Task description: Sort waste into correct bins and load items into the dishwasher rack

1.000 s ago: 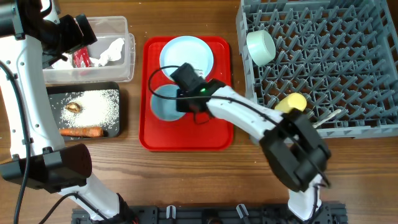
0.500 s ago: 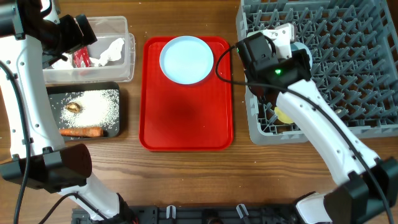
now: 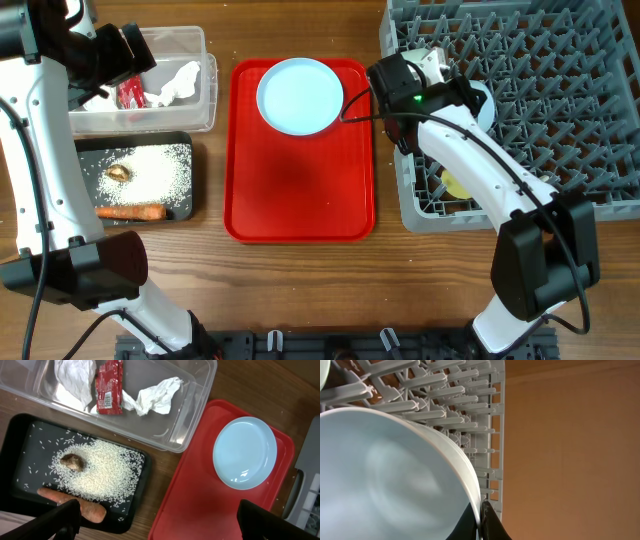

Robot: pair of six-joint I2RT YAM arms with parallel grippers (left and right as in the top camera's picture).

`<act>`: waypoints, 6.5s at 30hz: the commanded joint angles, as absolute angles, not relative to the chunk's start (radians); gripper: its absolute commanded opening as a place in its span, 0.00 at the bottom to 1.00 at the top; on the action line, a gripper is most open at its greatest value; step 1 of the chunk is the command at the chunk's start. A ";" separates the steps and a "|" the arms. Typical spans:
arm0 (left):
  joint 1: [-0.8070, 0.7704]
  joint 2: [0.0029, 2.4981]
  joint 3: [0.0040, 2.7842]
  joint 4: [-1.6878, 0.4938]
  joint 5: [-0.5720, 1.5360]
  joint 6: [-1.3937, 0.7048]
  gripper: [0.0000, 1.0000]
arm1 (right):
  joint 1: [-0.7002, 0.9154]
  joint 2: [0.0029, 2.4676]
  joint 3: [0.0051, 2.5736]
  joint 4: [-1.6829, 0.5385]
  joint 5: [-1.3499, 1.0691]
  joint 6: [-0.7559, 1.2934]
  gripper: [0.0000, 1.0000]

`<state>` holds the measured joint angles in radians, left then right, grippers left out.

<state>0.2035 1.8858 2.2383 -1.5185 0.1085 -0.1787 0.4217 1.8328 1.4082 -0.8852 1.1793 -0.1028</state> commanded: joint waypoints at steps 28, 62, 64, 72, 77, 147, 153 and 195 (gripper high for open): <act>0.208 1.886 2.244 -1.518 0.103 -0.191 1.00 | 0.625 1.917 1.530 -0.415 0.165 0.576 0.82; 0.208 1.886 2.244 -1.518 0.103 -0.191 1.00 | 0.526 1.478 1.531 -0.785 0.468 0.176 0.04; 0.208 1.886 2.244 -1.518 0.103 -0.191 1.00 | 0.502 1.403 1.531 -0.770 0.603 0.101 0.04; 0.208 1.886 2.244 -1.519 0.103 -0.191 1.00 | 0.225 1.384 1.531 -0.710 0.782 -0.012 0.04; 0.208 1.886 2.244 -1.519 0.103 -0.191 1.00 | 0.116 1.578 1.530 -0.590 0.787 -0.265 0.04; 0.208 1.886 2.244 -1.519 0.103 -0.191 1.00 | 0.009 0.004 0.056 -0.106 -0.178 0.029 1.00; 0.187 1.827 2.243 -1.519 0.102 -0.191 1.00 | 0.009 0.005 0.056 -0.106 -0.178 0.029 1.00; -0.009 0.007 0.006 -0.076 0.032 -0.188 1.00 | 0.009 0.005 0.056 -0.106 -0.178 0.029 0.99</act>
